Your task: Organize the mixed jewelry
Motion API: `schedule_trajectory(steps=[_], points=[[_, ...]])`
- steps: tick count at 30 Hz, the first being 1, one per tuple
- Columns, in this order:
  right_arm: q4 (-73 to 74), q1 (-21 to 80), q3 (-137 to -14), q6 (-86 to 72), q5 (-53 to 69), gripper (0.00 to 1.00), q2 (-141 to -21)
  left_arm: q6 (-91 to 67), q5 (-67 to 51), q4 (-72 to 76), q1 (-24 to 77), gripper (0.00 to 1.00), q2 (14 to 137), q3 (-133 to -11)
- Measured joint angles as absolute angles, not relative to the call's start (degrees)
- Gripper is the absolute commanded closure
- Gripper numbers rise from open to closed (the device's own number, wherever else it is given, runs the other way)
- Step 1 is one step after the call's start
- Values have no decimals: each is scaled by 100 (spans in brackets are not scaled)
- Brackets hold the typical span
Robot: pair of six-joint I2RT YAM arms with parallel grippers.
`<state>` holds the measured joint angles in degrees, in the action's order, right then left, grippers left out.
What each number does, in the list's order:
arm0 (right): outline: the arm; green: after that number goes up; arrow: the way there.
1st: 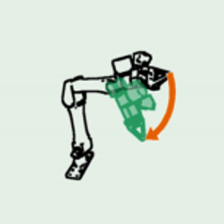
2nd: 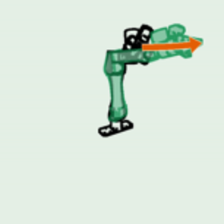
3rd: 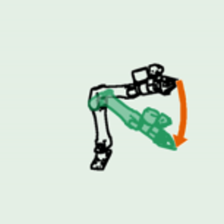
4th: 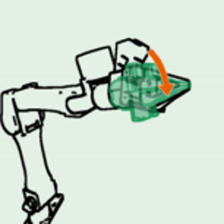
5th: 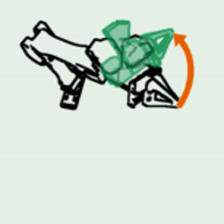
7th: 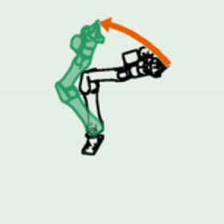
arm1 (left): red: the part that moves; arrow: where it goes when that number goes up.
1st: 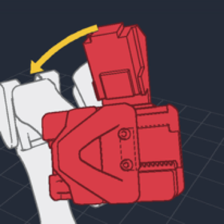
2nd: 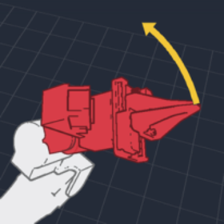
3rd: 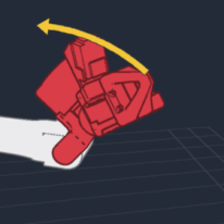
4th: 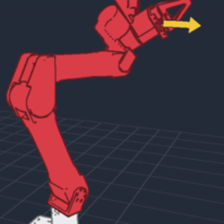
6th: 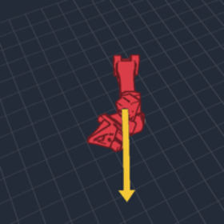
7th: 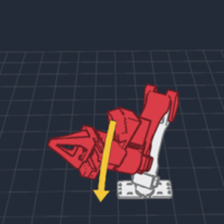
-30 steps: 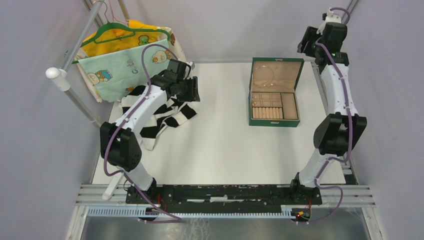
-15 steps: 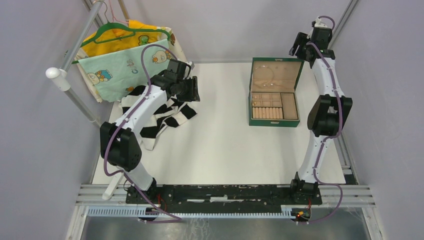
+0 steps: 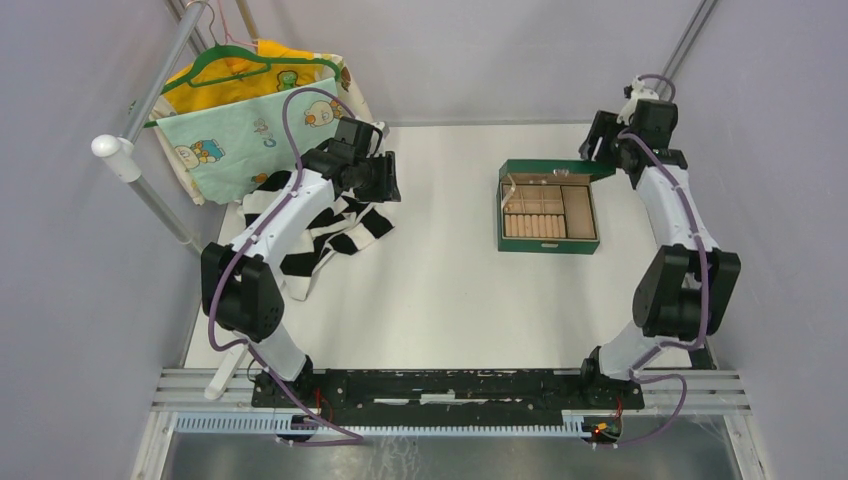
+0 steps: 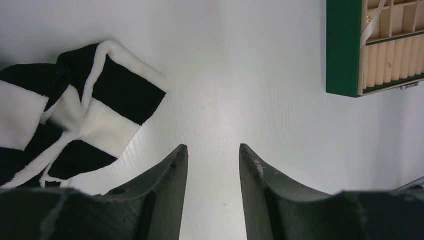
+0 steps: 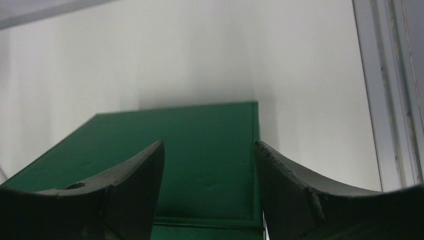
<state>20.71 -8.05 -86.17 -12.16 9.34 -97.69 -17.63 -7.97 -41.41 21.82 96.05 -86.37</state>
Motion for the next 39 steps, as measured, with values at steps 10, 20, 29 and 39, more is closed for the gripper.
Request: schedule_trajectory(steps=[10,20,29,39], points=[[2342,-753,-6733,-878,729,29,-7850,-1763,-945,-4134,2182,51,9605,-8641],[2633,64,-6576,-727,305,33,-7931,-1765,-1070,-4027,2193,50,9605,-8639],[2932,847,-6652,-829,-104,39,-8178,-1778,-1068,-4014,2200,50,9603,-8626],[2099,932,-5649,-1031,-497,39,-8495,-1892,-1063,-4007,2200,50,9603,-8606]])
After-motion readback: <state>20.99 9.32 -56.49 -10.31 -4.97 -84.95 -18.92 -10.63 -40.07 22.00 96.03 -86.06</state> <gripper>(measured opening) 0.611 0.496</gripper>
